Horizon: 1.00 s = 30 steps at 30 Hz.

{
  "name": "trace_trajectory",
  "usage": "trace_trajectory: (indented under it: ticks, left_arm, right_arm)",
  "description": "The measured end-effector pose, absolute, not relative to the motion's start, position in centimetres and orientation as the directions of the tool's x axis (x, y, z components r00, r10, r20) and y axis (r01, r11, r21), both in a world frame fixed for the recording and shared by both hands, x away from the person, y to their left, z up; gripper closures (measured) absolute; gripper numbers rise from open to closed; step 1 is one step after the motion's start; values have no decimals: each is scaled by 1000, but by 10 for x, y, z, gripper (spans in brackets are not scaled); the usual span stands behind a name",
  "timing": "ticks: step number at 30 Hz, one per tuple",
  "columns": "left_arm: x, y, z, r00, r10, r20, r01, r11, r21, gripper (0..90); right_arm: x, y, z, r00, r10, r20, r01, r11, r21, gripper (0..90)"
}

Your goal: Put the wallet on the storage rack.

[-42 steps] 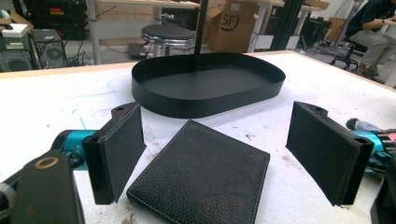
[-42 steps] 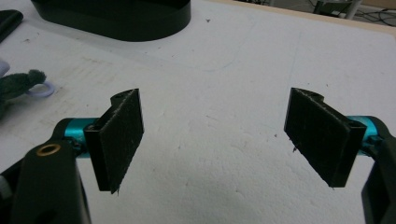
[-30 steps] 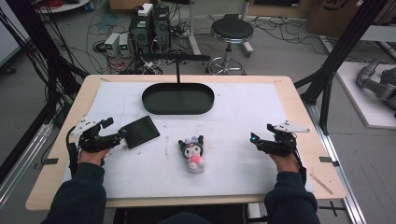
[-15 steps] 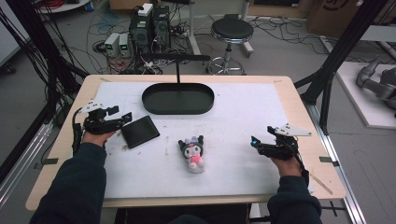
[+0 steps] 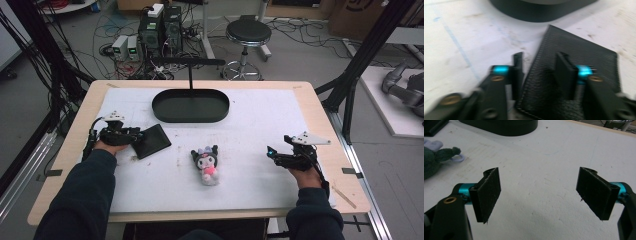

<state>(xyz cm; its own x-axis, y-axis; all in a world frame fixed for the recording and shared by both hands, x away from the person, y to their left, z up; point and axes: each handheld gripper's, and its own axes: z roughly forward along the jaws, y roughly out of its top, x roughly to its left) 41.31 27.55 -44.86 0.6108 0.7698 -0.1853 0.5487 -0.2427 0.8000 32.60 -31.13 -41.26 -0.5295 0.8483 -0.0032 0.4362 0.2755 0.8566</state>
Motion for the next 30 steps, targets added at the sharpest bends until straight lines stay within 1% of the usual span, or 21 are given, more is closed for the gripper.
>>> trace_trajectory:
  ticks: [1,2,4,6,8,9,10,12,15,18,21,23,25,28,30]
  left_arm:
    - [412,277,-450,597,764,-245,587,-208,782,646]
    - [412,278,-450,588,765,-263,600,-194,776,656]
    - [410,279,-449,581,766,-274,608,-184,772,700]
    - [407,281,-449,586,758,-284,605,-177,776,771]
    - [404,284,-449,582,749,-315,617,-155,771,815]
    - [403,286,-449,580,744,-332,623,-142,769,823]
    - [402,288,-448,579,736,-351,625,-125,771,869]
    - [400,290,-445,572,729,-376,625,-91,775,873]
    - [396,294,-438,573,720,-392,601,-44,798,875]
    - [389,301,-425,561,734,-383,548,19,837,877]
    - [382,310,-409,545,769,-335,489,33,871,878]
    - [377,314,-399,539,791,-290,460,12,888,879]
    - [374,314,-390,543,796,-269,442,2,897,879]
    - [369,306,-382,569,789,-230,429,-46,902,879]
    - [364,297,-381,589,778,-220,425,-67,903,878]
  right_arm:
    - [326,-311,-413,-531,848,-4,434,276,857,201]
    - [326,-311,-413,-531,848,-5,433,276,858,201]
    - [325,-311,-413,-531,847,-2,435,275,857,201]
    - [325,-312,-413,-530,848,-4,432,274,859,201]
    - [324,-312,-412,-525,851,5,437,264,860,201]
    - [324,-313,-412,-525,851,3,434,266,861,201]
    - [324,-312,-412,-524,852,5,435,263,861,201]
    - [324,-312,-412,-523,852,8,437,261,861,201]
    - [324,-310,-412,-527,850,5,437,266,859,201]
    - [325,-309,-411,-528,850,3,436,268,859,201]
    - [325,-309,-412,-526,850,9,441,264,858,201]
    - [326,-309,-412,-526,850,11,445,265,855,201]
    - [326,-309,-412,-525,851,10,446,265,855,201]
    - [327,-308,-412,-522,853,19,450,256,856,201]
    - [327,-308,-412,-521,853,21,451,254,855,201]
